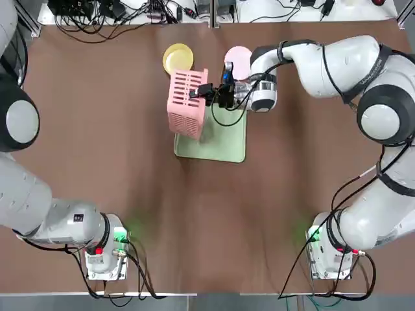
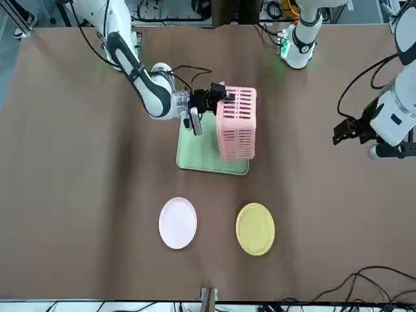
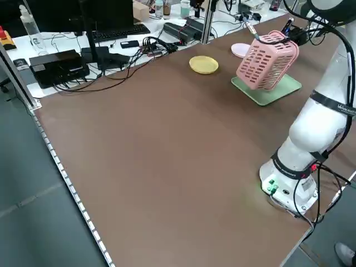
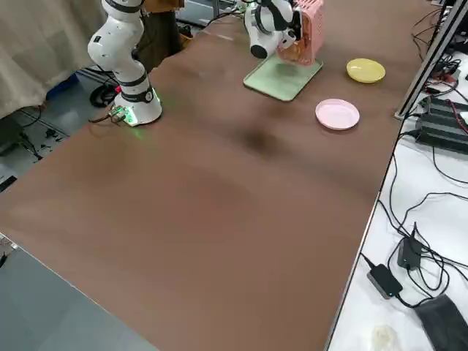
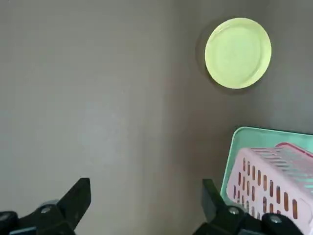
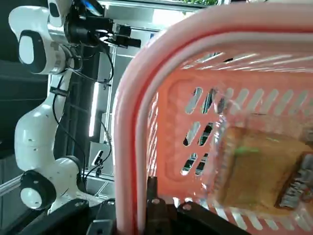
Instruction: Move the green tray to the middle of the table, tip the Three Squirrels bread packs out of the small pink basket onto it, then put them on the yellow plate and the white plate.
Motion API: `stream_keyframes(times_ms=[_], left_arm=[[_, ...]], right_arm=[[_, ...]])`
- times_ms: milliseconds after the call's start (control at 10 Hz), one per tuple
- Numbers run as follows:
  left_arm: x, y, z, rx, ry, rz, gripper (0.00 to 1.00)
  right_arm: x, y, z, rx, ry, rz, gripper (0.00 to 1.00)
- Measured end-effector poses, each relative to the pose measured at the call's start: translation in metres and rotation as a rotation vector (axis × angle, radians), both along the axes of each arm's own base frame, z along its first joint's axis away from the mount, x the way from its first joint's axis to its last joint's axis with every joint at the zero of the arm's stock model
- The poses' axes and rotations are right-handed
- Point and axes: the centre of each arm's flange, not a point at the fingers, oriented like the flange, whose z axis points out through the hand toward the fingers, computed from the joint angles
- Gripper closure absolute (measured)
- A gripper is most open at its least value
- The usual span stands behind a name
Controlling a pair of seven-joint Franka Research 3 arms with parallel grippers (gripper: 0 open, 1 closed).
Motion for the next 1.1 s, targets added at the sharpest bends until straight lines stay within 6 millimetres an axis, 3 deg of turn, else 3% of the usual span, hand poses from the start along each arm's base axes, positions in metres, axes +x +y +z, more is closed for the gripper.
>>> stream_keyframes(times_ms=[600, 1100], left_arm=[[0.002, 0.001, -0.005, 0.034, 0.003, -0.008, 0.00], [0.001, -0.005, -0.004, 0.034, 0.003, -0.017, 0.00]], right_arm=[[0.008, -0.013, -0.031, 0.112, -0.016, -0.009, 0.93], [0.013, -0.033, -0.038, 0.170, 0.009, -0.026, 0.93]])
